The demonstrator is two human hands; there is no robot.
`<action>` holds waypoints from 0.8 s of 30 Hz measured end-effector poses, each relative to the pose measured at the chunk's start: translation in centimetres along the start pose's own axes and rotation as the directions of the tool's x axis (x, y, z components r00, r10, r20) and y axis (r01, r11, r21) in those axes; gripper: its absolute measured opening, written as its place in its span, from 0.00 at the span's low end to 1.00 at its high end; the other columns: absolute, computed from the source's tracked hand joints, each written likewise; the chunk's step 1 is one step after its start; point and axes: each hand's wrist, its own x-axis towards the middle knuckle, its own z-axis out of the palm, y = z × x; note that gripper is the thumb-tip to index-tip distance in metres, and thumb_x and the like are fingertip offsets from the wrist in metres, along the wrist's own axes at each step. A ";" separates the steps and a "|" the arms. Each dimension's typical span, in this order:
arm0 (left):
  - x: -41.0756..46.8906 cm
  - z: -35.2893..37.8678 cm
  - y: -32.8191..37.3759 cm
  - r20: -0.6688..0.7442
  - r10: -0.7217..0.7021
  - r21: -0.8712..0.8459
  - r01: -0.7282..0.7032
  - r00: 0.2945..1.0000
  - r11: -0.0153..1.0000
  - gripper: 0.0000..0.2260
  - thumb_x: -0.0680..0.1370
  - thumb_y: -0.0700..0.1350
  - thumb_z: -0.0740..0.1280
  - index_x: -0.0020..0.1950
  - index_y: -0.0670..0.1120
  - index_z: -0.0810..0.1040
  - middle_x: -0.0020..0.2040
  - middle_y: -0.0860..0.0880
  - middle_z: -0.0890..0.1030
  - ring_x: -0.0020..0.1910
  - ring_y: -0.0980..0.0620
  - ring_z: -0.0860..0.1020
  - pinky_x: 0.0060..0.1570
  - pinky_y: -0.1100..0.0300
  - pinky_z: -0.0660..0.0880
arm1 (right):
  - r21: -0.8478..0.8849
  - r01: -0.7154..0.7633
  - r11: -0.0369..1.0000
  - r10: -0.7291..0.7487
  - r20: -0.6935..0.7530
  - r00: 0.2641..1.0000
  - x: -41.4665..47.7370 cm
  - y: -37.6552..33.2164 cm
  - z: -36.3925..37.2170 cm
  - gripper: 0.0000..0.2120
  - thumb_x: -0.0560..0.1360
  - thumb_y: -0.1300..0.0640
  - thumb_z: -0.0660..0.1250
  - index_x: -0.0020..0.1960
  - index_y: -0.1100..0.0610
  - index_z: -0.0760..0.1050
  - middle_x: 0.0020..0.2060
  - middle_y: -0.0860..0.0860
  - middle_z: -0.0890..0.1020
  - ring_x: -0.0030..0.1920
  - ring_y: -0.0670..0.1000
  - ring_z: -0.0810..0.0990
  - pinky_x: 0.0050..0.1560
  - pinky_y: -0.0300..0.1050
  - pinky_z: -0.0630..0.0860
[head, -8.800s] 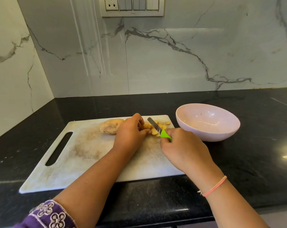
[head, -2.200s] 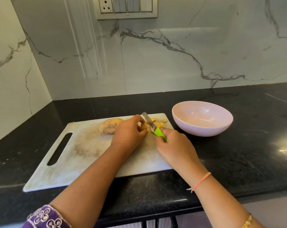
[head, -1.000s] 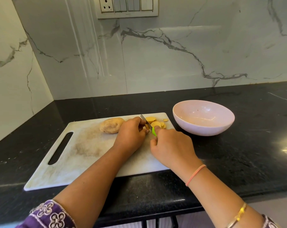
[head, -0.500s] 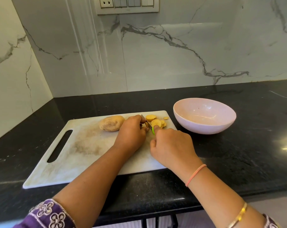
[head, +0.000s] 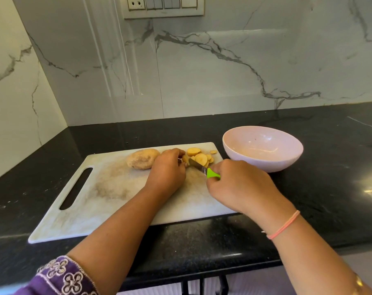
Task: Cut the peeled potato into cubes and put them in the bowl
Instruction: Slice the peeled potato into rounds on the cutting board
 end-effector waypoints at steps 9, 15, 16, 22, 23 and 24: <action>0.1 -0.4 0.2 0.005 0.066 0.024 -0.066 0.998 0.998 0.17 0.75 0.41 0.64 0.63 0.48 0.78 0.57 0.49 0.79 0.53 0.52 0.77 0.56 0.58 0.75 | -0.005 -0.014 1.000 0.014 0.023 1.000 0.4 -0.6 -0.5 0.16 0.77 0.49 0.57 0.62 0.50 0.73 0.49 0.50 0.79 0.49 0.53 0.77 0.46 0.45 0.75; 0.1 -0.2 0.5 -0.019 0.049 0.073 -0.048 0.999 0.996 0.14 0.77 0.43 0.65 0.62 0.46 0.77 0.55 0.48 0.78 0.49 0.54 0.74 0.50 0.64 0.72 | -0.068 0.028 0.997 -0.031 -0.031 0.999 -0.4 -1.2 0.7 0.08 0.78 0.49 0.56 0.43 0.51 0.67 0.33 0.47 0.70 0.40 0.51 0.75 0.36 0.44 0.67; 0.1 -0.2 0.5 -0.024 0.047 0.078 -0.045 0.999 0.996 0.14 0.77 0.43 0.65 0.63 0.46 0.77 0.56 0.48 0.78 0.50 0.54 0.74 0.51 0.64 0.71 | -0.072 0.032 0.997 -0.036 -0.045 0.998 -0.4 -1.1 0.3 0.07 0.78 0.49 0.56 0.44 0.51 0.68 0.34 0.47 0.70 0.39 0.51 0.74 0.35 0.43 0.67; -0.1 -0.5 0.2 -0.012 0.054 0.067 -0.053 0.998 0.996 0.16 0.78 0.42 0.65 0.66 0.49 0.76 0.62 0.48 0.77 0.57 0.50 0.76 0.59 0.59 0.72 | 0.013 0.012 1.000 -0.011 -0.041 0.999 -0.5 -0.2 -1.0 0.16 0.77 0.49 0.57 0.61 0.50 0.75 0.42 0.50 0.79 0.44 0.52 0.77 0.41 0.44 0.73; -0.1 -0.5 0.2 -0.013 0.057 0.061 -0.056 0.998 0.997 0.16 0.78 0.43 0.66 0.66 0.49 0.76 0.62 0.49 0.76 0.56 0.50 0.76 0.59 0.59 0.72 | 0.045 0.003 0.999 0.001 -0.077 0.997 -0.4 0.1 -0.9 0.16 0.77 0.49 0.57 0.61 0.50 0.75 0.42 0.51 0.79 0.43 0.53 0.77 0.40 0.44 0.73; 0.0 -0.5 0.3 -0.014 0.056 0.055 -0.055 0.998 0.997 0.16 0.78 0.43 0.66 0.65 0.50 0.76 0.62 0.49 0.76 0.55 0.50 0.76 0.57 0.60 0.71 | 0.078 -0.004 0.997 0.013 -0.110 0.994 -0.2 0.3 -0.8 0.16 0.77 0.50 0.56 0.61 0.50 0.75 0.41 0.51 0.79 0.42 0.53 0.77 0.40 0.45 0.73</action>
